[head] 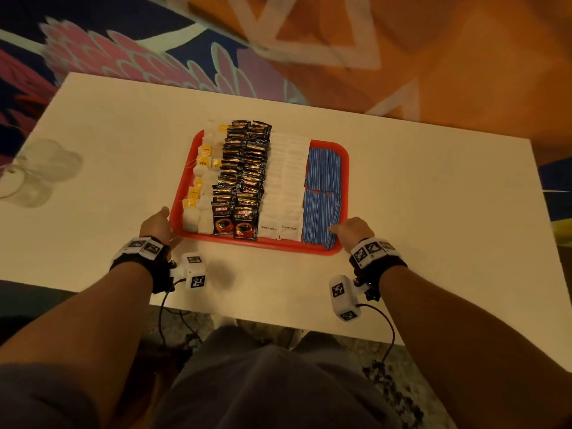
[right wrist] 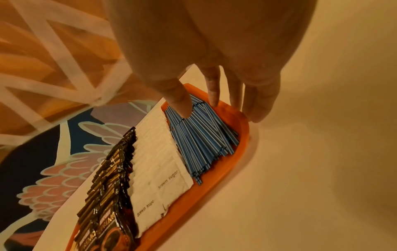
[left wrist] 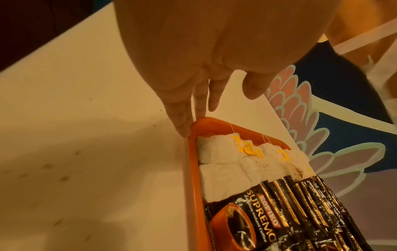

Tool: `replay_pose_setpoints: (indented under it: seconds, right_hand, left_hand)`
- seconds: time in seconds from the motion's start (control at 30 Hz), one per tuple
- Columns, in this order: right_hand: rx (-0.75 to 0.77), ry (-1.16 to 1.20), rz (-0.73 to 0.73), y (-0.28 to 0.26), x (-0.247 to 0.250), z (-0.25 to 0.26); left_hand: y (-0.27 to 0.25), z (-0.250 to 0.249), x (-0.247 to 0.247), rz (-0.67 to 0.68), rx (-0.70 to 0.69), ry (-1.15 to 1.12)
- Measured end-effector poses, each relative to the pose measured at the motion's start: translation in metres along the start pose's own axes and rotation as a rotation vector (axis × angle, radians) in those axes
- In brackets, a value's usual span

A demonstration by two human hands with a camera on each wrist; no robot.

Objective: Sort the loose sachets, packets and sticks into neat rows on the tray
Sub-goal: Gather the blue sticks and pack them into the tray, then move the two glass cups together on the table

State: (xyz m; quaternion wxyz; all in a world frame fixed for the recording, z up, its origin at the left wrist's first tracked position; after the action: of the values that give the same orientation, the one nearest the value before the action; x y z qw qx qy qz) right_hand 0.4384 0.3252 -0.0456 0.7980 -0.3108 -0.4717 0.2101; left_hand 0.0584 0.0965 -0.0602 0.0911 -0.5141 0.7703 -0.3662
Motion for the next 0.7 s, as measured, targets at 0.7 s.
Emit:
replay_pose_setpoints:
  seconds: [0.7]
  right_hand:
    - [-0.109,0.084,-0.182,0.051,-0.008,0.114]
  left_hand:
    - [0.102,-0.101,-0.019,0.146,0.060,-0.085]
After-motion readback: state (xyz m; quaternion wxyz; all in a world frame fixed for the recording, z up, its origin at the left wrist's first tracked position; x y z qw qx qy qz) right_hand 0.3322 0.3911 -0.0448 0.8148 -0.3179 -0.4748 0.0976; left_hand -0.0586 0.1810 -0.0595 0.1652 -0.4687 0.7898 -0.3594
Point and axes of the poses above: each hand's wrist, its own y-axis towards the middle knuckle, its own x-axis out of the back of the hand, z = x × y, the point moved 9 cm from there along y, towards the middle knuckle, and after that the axes turned 5 degrees about -y, right-handed, at the moved point
